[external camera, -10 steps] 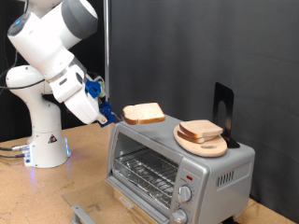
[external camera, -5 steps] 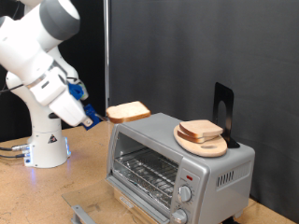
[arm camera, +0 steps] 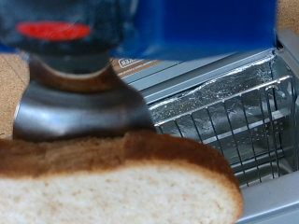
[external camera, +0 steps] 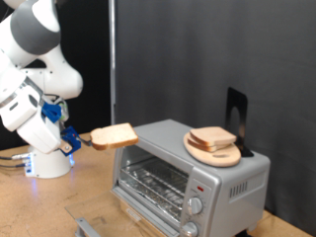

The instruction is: Make a piece of toast with the oven

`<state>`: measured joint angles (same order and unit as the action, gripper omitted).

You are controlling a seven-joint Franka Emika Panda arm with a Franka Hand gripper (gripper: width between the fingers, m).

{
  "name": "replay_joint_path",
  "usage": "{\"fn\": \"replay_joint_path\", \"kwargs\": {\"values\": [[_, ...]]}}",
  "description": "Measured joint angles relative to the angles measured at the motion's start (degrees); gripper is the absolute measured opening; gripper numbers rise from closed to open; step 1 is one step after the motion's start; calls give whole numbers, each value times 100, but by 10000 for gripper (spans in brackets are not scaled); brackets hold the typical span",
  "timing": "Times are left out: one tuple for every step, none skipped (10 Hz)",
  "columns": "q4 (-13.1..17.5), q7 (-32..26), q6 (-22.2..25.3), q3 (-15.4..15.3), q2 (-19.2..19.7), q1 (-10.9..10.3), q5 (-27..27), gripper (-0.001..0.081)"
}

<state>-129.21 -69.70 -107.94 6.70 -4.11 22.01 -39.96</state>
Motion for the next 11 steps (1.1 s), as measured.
{"fn": "replay_joint_path", "kwargs": {"values": [[-20, 0, 0, -3, 0, 0, 95, 369], [-45, 0, -39, -3, 1, 0, 194, 369], [-93, -2, -168, -2, 8, 0, 283, 369], [-164, -10, -386, -2, 35, 0, 379, 369], [-239, -16, -662, -11, 106, -1, 489, 369], [-319, -41, -943, -31, 208, -4, 529, 369], [-383, -102, -1159, -61, 321, -6, 569, 369], [-432, -157, -1333, -90, 425, -12, 594, 369], [-487, -208, -1489, -128, 511, -20, 596, 369], [-543, -215, -1614, -173, 569, -31, 658, 369], [-618, -215, -1729, -231, 582, -49, 678, 369]]}}
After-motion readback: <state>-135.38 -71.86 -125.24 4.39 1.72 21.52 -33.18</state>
